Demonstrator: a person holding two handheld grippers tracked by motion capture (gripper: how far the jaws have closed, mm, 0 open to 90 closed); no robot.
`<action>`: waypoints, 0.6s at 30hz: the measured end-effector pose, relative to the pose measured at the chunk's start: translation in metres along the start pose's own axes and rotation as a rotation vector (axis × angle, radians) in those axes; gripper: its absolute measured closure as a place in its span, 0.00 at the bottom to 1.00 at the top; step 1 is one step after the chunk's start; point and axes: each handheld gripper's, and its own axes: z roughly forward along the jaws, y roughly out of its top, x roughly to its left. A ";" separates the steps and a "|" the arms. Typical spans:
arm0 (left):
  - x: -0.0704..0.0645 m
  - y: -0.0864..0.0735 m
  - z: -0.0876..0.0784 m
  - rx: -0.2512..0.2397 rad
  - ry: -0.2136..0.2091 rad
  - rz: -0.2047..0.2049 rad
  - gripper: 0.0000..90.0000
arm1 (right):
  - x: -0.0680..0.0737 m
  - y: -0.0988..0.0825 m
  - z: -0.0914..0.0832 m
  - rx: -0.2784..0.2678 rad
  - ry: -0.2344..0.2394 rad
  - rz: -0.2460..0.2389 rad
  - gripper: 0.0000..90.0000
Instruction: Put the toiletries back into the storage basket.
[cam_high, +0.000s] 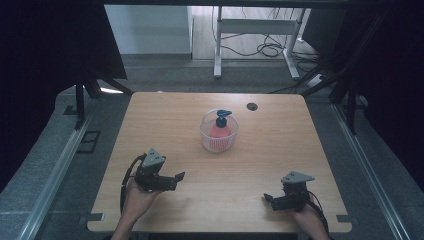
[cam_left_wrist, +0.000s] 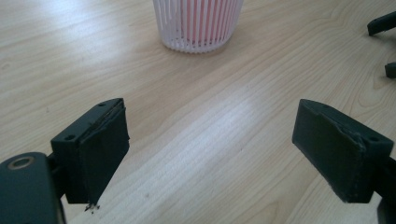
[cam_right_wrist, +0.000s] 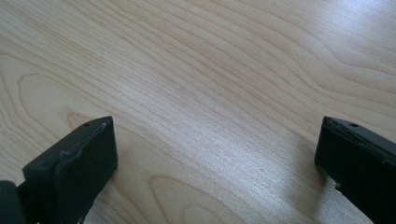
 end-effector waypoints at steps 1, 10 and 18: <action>0.001 -0.002 -0.001 0.001 0.002 -0.002 0.12 | 0.000 0.000 0.000 0.000 0.000 0.000 0.00; 0.005 -0.020 -0.006 0.012 0.003 -0.024 0.12 | 0.000 0.000 0.000 0.000 0.000 0.001 0.00; 0.008 -0.039 -0.007 0.029 0.001 -0.046 0.12 | 0.000 0.000 0.000 -0.001 0.000 -0.001 0.00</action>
